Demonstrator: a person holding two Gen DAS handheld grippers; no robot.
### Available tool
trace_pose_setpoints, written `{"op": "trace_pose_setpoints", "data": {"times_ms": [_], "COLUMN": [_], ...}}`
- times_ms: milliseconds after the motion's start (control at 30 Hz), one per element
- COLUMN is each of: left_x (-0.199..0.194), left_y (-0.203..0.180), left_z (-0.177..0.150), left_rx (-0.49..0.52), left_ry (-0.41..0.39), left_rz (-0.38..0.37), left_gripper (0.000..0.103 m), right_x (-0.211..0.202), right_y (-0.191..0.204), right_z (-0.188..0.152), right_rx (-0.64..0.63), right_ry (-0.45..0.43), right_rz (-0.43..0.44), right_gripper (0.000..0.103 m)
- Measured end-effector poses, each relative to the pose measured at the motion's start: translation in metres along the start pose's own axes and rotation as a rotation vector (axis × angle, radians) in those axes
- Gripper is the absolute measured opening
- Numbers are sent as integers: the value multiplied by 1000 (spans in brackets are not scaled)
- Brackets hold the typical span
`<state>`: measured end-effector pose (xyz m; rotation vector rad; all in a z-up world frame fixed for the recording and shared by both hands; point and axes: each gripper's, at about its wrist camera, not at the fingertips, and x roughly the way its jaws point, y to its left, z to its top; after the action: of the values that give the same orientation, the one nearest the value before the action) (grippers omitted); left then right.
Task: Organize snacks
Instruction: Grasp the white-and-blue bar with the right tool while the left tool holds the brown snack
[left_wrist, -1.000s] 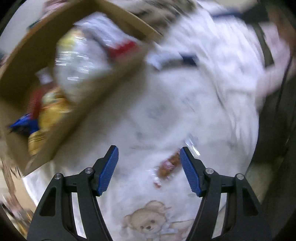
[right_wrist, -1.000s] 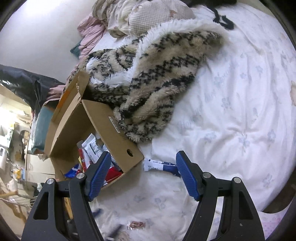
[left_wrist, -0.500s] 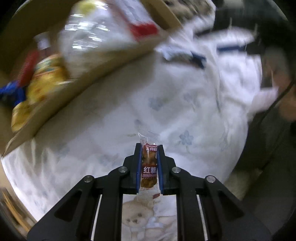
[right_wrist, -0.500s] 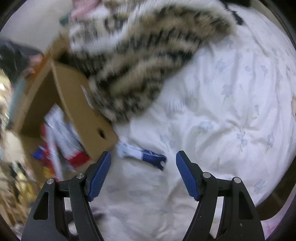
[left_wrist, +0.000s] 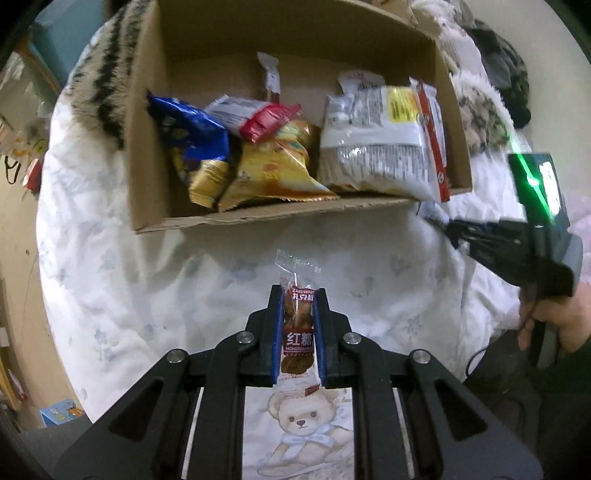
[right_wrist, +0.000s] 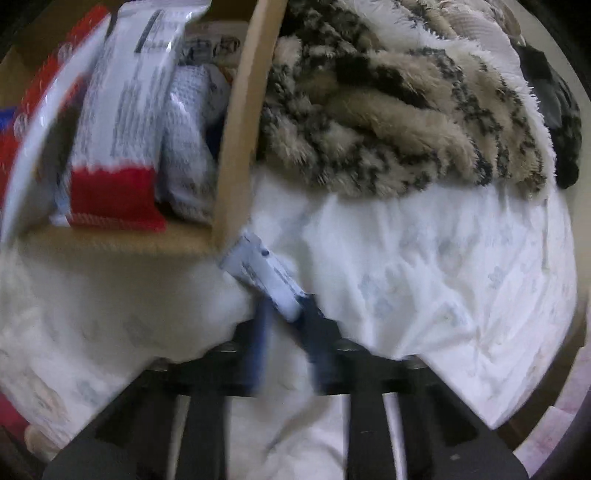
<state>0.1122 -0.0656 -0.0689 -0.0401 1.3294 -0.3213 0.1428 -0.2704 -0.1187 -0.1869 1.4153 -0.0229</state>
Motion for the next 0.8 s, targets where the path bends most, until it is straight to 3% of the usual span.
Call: {"op": "trace_pose_setpoints", "data": {"times_ms": [33,100,433,567,633,800], "left_x": [-3,-5,-17,-20,-22,-20], "left_y": [2,5,22,24,24,26], "left_z": [-1,-5,-19,-26,-26,-22], "left_rx": [-6,-28,-67,-84,-78,-88], "left_ry": [-11,-21,-51,-52,-55,-51], "left_rz": [5,12,55,38,35,29], "left_gripper": [12,12,12,12,12,12], "right_x": [-5,-18,-61,-39,-32,-12], "right_y": [-4,-15,-40,-51,-40,-5], "right_z": [-3,-11,-38,-33,-25,-8], "right_rx": [21,94,212,236,173,-44], "right_ry": [2,-15,-109,-34,-35,-48], "right_rz": [44,103,218,251,181,-43], "right_gripper": [0,0,0,24,37,50]}}
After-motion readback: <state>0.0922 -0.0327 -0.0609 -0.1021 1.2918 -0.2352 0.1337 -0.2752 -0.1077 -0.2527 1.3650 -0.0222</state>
